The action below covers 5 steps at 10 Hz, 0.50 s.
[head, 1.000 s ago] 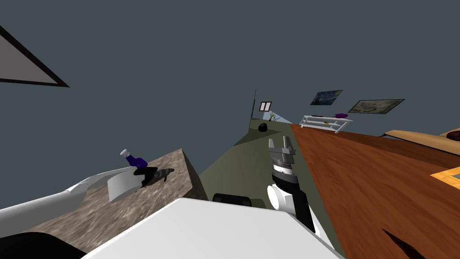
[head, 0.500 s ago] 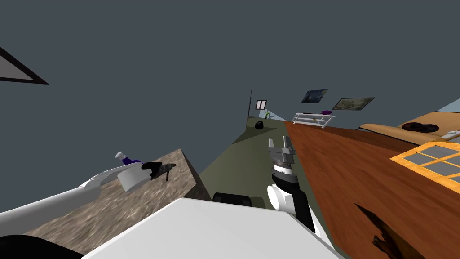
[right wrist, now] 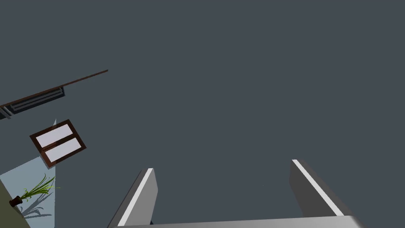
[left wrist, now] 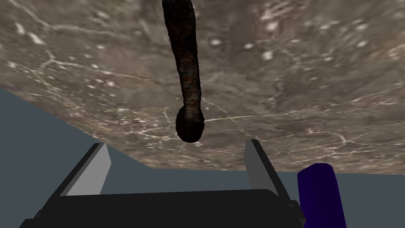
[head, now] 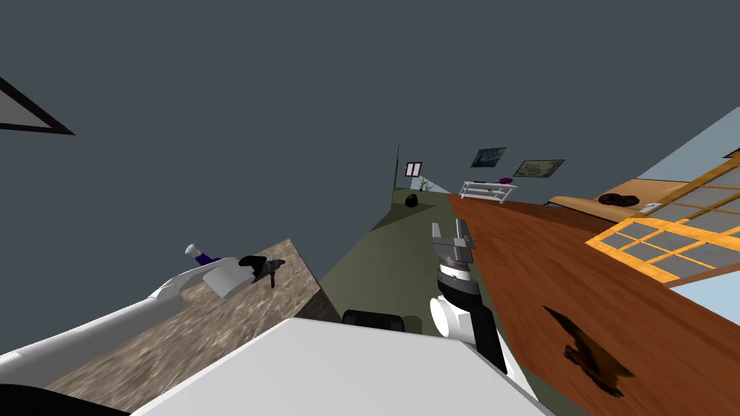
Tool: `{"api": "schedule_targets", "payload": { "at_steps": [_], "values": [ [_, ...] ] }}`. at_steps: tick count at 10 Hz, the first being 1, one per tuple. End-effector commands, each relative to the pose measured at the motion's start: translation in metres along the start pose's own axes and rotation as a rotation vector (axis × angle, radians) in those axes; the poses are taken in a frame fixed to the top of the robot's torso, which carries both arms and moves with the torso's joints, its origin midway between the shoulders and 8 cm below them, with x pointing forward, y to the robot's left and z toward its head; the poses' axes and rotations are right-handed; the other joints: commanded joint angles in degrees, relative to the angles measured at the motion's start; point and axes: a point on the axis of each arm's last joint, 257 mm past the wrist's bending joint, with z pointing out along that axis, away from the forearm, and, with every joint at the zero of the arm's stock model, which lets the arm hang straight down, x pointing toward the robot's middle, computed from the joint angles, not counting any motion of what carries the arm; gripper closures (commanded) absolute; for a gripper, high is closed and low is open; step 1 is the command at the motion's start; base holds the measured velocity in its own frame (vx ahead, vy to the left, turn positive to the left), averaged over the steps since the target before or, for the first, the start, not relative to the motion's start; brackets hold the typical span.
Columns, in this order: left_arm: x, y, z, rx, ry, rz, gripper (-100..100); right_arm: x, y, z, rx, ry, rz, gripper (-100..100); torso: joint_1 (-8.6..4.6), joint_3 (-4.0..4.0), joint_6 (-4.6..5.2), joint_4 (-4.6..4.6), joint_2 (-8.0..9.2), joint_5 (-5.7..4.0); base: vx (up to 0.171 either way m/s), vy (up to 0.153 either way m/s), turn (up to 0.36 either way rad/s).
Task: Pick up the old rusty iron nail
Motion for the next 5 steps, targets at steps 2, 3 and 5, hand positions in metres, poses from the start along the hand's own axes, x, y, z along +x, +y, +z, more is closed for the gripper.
{"api": "schedule_targets", "payload": {
  "at_steps": [2,3,5],
  "values": [
    [0.001,-0.007,0.004,-0.019,0.004,-0.024,-100,0.000,0.000,0.000,0.000,0.000,0.000,0,0.01,0.01,-0.02,0.01,0.00,0.02,-0.062,0.031,-0.108],
    [-0.014,-0.014,0.008,-0.025,-0.027,-0.034,-100,0.000,0.000,0.000,0.000,0.000,0.000,0,-0.11,-0.05,-0.07,-0.01,-0.11,-0.01,-0.111,0.036,-0.121],
    [-0.003,-0.016,0.010,-0.038,-0.004,-0.054,-100,0.000,0.000,0.000,0.000,0.000,0.000,0,0.01,0.08,-0.04,0.04,0.12,0.01,-0.090,0.038,-0.107]
  ]
}}
